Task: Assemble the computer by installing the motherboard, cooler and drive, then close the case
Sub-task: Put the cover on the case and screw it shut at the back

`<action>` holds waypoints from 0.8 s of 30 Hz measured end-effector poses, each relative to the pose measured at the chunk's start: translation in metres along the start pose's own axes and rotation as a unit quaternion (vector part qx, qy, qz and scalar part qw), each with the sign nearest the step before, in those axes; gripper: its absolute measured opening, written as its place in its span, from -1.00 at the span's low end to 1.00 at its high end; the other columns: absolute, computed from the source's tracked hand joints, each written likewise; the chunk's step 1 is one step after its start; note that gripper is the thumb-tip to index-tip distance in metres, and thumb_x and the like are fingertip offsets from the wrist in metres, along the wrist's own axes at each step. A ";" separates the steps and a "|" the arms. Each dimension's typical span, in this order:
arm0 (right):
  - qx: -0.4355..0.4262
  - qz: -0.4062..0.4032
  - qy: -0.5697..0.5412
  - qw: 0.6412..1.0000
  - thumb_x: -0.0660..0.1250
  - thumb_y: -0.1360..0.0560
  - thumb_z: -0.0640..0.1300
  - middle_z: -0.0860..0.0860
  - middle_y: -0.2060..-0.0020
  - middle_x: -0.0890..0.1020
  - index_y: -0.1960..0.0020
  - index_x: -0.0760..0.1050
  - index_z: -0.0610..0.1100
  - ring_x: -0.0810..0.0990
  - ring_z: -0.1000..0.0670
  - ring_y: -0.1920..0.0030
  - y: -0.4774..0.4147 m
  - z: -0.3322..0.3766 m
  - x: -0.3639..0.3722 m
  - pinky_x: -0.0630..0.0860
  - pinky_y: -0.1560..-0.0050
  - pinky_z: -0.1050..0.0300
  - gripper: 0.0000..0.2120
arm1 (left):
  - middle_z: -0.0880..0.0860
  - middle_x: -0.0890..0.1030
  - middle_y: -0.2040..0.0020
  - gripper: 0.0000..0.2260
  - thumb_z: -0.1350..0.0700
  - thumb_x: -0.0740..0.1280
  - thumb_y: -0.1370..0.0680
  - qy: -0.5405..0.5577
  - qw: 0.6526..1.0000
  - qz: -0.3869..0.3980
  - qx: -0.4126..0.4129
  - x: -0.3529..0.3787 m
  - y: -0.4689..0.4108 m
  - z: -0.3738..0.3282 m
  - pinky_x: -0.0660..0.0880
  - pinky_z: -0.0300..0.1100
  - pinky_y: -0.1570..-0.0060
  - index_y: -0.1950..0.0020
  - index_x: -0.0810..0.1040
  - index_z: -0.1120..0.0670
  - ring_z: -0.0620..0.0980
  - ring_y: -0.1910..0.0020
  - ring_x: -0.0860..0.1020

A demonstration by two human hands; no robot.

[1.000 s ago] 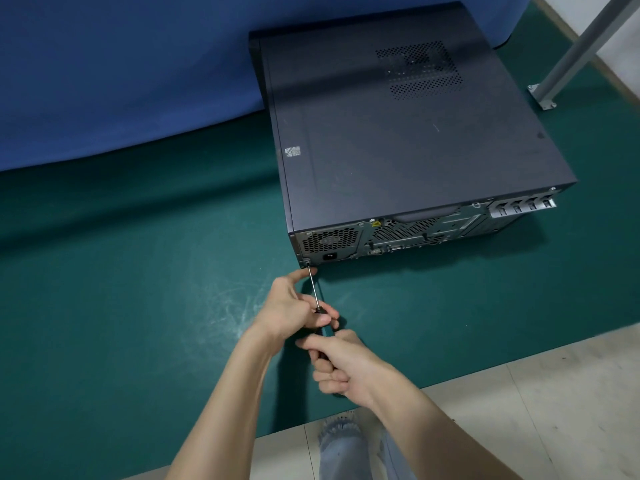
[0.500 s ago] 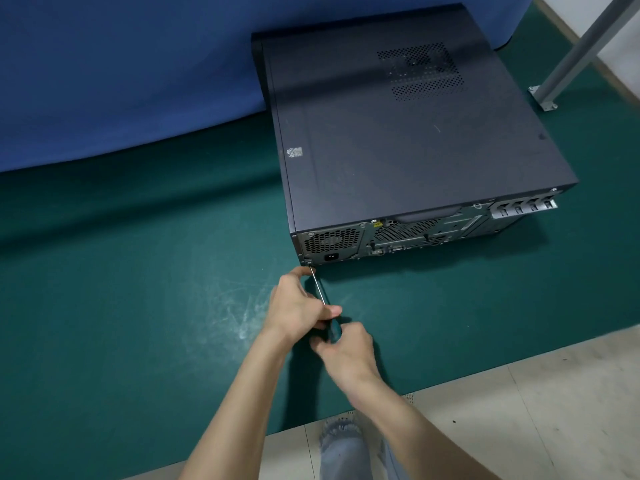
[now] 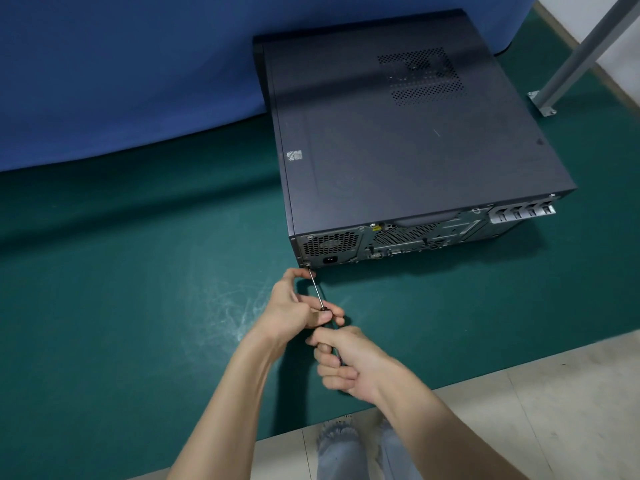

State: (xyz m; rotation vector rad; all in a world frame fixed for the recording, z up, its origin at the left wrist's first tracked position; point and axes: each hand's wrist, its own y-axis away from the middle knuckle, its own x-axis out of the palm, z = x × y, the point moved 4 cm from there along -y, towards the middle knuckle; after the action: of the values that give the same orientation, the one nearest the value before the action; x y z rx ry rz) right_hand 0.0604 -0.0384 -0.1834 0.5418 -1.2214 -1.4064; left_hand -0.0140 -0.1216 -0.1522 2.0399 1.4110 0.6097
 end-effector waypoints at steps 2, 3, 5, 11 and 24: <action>-0.016 -0.029 0.027 0.999 0.35 -0.40 -0.24 -0.02 0.56 0.29 0.38 0.31 -0.14 0.10 0.08 0.64 0.001 -0.002 -0.003 0.02 0.60 0.34 -0.73 | 0.25 0.65 0.30 -0.47 0.54 0.33 -0.37 -0.043 0.998 -0.053 0.011 0.000 -0.003 -0.002 0.58 -0.10 0.36 -0.23 0.26 0.20 0.09 0.40 0.62; -0.037 -0.074 0.090 0.993 0.39 -0.36 -0.19 -0.01 0.54 0.32 0.36 0.34 -0.14 0.13 0.07 0.62 0.002 -0.003 -0.005 0.06 0.59 0.32 -0.76 | 0.26 0.64 0.31 -0.46 0.49 0.41 -0.33 -0.078 0.993 -0.087 0.017 0.000 -0.006 -0.003 0.60 -0.01 0.32 -0.19 0.30 0.17 0.12 0.41 0.61; -0.091 -0.181 0.212 0.956 0.42 -0.35 -0.13 0.00 0.49 0.37 0.30 0.39 -0.14 0.23 0.04 0.58 0.001 -0.001 -0.007 0.17 0.57 0.28 -0.78 | 0.25 0.62 0.32 -0.45 0.40 0.51 -0.27 -0.113 0.986 -0.118 0.019 0.001 -0.006 -0.004 0.61 0.09 0.23 -0.12 0.33 0.11 0.14 0.40 0.62; 0.005 -0.009 -0.010 1.000 0.30 -0.45 -0.27 -0.01 0.61 0.24 0.37 0.26 -0.13 0.10 0.08 0.67 0.001 0.000 0.000 0.02 0.61 0.35 -0.70 | 0.26 0.66 0.27 -0.49 0.55 0.34 -0.39 0.010 1.000 -0.026 -0.007 -0.001 0.001 -0.001 0.59 -0.13 0.33 -0.24 0.30 0.22 0.10 0.32 0.66; -0.048 -0.107 0.091 0.989 0.42 -0.37 -0.22 -0.03 0.56 0.31 0.35 0.30 -0.14 0.16 0.04 0.62 0.005 0.007 -0.017 0.08 0.59 0.32 -0.71 | 0.17 0.63 0.38 -0.55 0.48 0.46 -0.31 -0.053 0.992 -0.111 0.025 0.000 -0.005 -0.005 0.61 -0.06 0.32 -0.08 0.39 0.19 0.05 0.45 0.60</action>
State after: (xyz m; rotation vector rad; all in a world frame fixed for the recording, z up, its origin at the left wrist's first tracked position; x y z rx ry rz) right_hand 0.0605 -0.0197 -0.1819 0.7339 -0.9655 -1.5506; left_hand -0.0207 -0.1190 -0.1524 1.8877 1.5759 0.3689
